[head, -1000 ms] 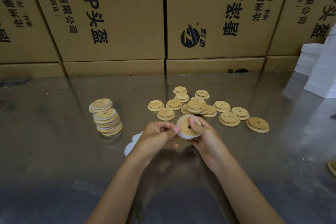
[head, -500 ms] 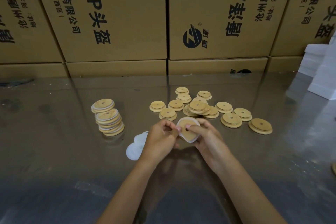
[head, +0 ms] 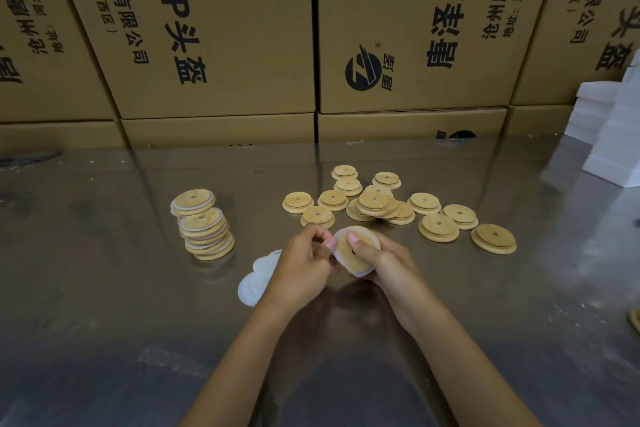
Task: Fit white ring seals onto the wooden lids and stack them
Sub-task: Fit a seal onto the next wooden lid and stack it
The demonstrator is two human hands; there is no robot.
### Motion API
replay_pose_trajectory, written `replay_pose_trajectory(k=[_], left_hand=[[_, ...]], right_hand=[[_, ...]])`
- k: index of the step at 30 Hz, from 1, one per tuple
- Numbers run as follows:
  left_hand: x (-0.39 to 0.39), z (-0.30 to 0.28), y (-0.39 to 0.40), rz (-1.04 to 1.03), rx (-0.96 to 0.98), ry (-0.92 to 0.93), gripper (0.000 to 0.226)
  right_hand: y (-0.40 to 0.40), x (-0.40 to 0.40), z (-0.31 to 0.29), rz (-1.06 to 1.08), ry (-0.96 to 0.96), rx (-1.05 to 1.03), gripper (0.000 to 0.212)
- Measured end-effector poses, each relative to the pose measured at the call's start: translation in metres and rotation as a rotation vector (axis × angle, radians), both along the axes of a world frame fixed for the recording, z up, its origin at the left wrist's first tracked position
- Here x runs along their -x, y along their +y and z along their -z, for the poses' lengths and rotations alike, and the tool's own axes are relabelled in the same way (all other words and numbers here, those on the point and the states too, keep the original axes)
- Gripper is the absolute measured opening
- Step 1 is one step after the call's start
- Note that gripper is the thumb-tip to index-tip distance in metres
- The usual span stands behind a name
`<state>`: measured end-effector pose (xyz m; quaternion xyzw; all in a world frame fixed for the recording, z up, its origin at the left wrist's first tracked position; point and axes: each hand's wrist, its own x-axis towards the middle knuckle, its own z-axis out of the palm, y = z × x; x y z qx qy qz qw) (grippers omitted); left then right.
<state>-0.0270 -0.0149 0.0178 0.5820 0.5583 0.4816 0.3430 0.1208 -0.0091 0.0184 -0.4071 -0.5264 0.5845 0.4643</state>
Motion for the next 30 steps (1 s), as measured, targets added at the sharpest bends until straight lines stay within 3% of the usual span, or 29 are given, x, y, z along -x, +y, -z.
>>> replay_pose_trajectory(k=[6,12,18,30], left_hand=[[0.006,0.000,0.003,0.002,0.083,-0.027,0.017],[0.000,-0.002,-0.002,0.054,0.082,0.045,0.017],[-0.009,-0.006,-0.008,0.112,0.124,-0.047,0.016],[-0.007,-0.009,-0.006,-0.026,0.045,-0.227,0.013]], right_hand=[[0.001,-0.004,-0.002,-0.011,0.039,0.023,0.020],[0.006,-0.006,0.001,0.009,0.255,0.153,0.031],[0.008,-0.007,-0.003,0.044,0.398,0.217,0.032],[0.006,-0.007,-0.007,-0.022,0.234,0.137,0.025]])
